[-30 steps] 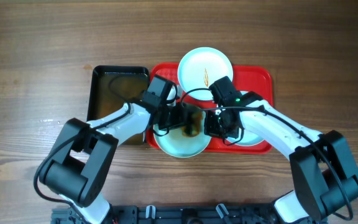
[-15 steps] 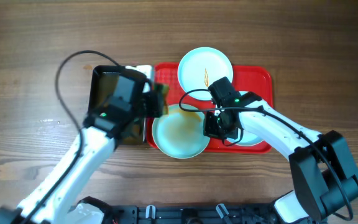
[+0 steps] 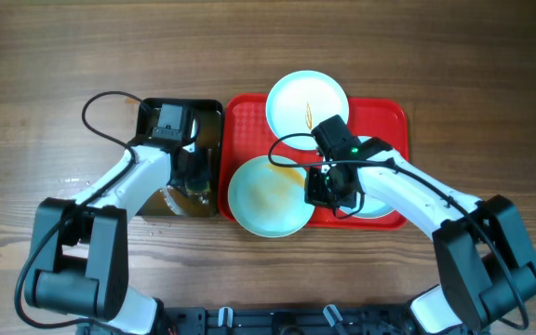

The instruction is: Clean dirty plates on tray and stack at the side

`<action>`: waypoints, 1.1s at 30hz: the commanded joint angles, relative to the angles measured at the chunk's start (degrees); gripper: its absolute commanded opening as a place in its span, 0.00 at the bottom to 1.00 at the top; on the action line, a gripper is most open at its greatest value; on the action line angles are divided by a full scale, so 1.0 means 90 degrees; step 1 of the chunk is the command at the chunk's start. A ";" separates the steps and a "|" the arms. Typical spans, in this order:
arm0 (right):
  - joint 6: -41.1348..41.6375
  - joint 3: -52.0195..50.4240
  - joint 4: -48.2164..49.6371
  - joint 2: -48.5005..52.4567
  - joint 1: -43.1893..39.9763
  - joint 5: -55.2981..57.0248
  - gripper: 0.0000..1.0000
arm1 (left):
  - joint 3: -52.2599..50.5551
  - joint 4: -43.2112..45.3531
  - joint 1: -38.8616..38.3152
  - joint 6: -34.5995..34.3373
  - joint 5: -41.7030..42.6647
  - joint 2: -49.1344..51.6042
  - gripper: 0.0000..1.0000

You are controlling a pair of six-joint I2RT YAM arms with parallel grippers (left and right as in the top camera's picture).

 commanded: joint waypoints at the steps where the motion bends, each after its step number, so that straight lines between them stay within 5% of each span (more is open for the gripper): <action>1: 0.0007 -0.0036 -0.0039 0.0085 -0.0015 0.0134 0.05 | -0.0041 0.0141 0.0041 0.0041 -0.0265 0.0299 0.71; 10: 0.0010 -0.0036 -0.0041 0.0085 -0.0015 0.0129 0.05 | -0.0041 0.0658 0.0036 0.0039 0.0359 0.0350 0.52; 13: 0.0005 -0.0036 -0.0046 0.0085 -0.0015 0.0129 0.05 | -0.0041 0.0515 0.0036 0.0039 0.0359 0.0367 0.25; 14: 0.0005 -0.0036 -0.0051 0.0085 -0.0015 0.0109 0.05 | -0.0039 0.0539 0.0036 0.0044 0.0352 0.0364 0.04; 19: 0.0000 -0.0036 -0.0090 0.0085 -0.0015 0.0112 0.05 | 0.0427 0.0702 0.0289 0.0066 -0.0124 0.0347 0.04; 21: 0.0002 -0.0036 -0.0097 0.0085 -0.0015 0.0112 0.05 | 0.0661 0.0478 0.0335 0.0063 0.0095 0.0321 0.43; 24: 0.0002 -0.0036 -0.0117 0.0085 -0.0015 0.0107 0.05 | 0.0641 -0.0750 0.0250 0.0058 0.0831 0.0325 0.55; 28: 0.0005 -0.0036 -0.0134 0.0085 -0.0015 0.0109 0.06 | 0.0469 -0.1112 0.0019 0.0041 0.0833 0.0330 0.59; 31: 0.0002 -0.0036 -0.0151 0.0085 -0.0015 0.0109 0.06 | 0.0432 -0.1010 -0.0085 0.0046 0.0622 0.0330 0.49; 32: 0.0002 -0.0036 -0.0148 0.0085 -0.0015 0.0109 0.06 | 0.0432 -0.0913 -0.0078 0.0046 0.0148 0.0328 0.24; 33: 0.0002 -0.0036 -0.0146 0.0085 -0.0015 0.0109 0.06 | 0.0432 -0.0869 -0.0073 0.0046 -0.0124 0.0328 0.21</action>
